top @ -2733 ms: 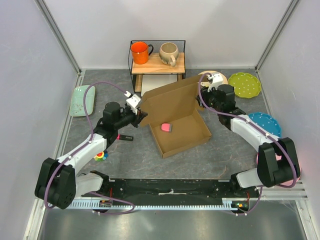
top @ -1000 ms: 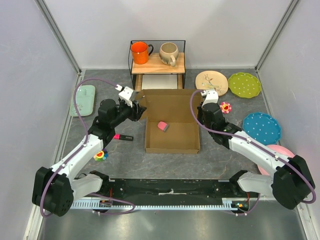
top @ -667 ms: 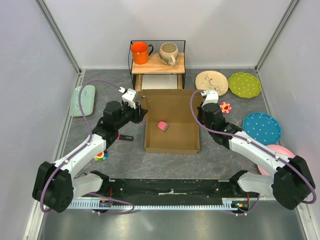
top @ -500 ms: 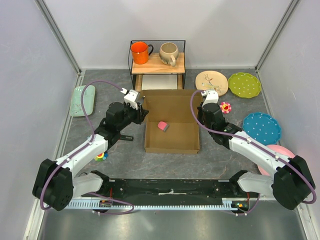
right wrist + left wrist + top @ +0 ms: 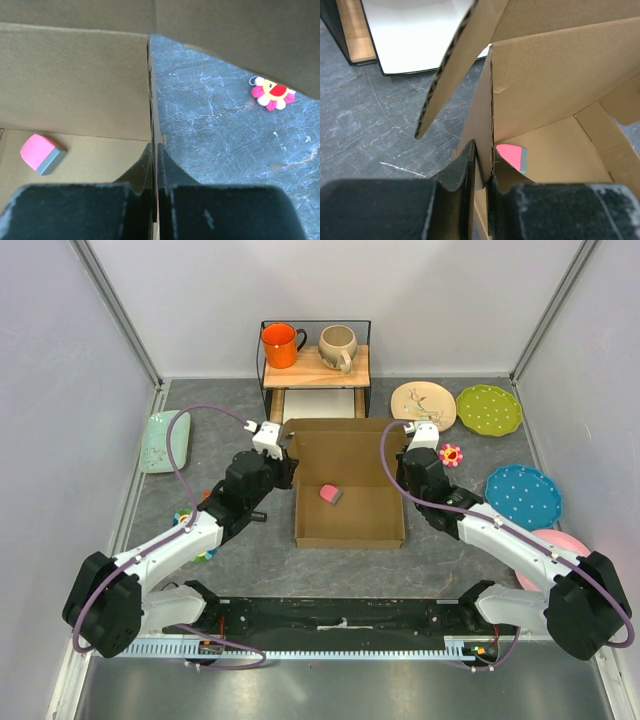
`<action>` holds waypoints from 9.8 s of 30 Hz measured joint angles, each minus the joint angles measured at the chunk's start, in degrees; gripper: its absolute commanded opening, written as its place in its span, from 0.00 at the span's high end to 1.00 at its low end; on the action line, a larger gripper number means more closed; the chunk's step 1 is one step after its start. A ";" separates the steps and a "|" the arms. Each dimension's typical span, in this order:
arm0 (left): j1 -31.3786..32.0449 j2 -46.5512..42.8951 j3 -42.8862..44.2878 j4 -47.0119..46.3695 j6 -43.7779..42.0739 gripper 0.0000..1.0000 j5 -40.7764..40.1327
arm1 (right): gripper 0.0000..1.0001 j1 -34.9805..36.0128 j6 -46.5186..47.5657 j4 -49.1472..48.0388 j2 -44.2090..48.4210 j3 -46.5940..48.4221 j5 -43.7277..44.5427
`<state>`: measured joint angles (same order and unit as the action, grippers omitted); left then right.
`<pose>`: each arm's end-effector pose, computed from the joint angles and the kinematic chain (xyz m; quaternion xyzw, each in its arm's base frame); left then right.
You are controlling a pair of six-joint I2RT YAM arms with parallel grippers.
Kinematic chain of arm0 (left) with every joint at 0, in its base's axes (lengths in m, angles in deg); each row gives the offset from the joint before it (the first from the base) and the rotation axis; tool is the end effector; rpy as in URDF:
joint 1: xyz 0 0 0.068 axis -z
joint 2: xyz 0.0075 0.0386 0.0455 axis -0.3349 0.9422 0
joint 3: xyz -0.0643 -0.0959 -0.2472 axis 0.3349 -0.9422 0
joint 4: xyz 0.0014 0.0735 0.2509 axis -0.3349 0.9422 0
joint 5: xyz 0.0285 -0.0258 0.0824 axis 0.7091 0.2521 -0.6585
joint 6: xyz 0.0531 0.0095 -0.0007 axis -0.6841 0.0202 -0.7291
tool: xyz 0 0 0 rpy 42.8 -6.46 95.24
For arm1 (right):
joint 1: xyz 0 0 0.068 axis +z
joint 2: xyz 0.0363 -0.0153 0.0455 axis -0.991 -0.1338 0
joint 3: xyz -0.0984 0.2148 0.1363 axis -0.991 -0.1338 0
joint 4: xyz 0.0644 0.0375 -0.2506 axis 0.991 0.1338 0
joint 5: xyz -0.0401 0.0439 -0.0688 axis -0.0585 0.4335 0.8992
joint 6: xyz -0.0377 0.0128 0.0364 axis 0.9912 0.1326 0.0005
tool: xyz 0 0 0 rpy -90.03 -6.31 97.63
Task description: Fold the paper box
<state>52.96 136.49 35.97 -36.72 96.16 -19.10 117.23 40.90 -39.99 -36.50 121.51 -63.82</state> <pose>0.2227 -0.1433 0.2570 0.1188 0.7840 -0.2072 0.5729 0.2215 0.1356 0.2558 -0.0187 0.8472 0.0405 0.5294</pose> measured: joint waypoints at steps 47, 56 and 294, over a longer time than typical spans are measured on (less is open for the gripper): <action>25.90 5.57 -6.88 -8.22 17.46 0.81 -42.32 | 1.00 4.98 -9.27 -12.17 9.25 -14.25 7.45; 27.78 4.15 -15.04 -7.39 22.75 0.81 -39.43 | 0.98 5.92 -12.22 -12.70 10.88 -16.55 7.93; 28.74 -20.13 -14.84 16.17 15.43 0.73 -26.56 | 0.34 6.45 -6.45 1.57 14.29 -13.73 -15.91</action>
<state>81.70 116.36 21.13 -20.54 111.59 -45.66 123.68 34.45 -38.42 -22.21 107.78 -79.73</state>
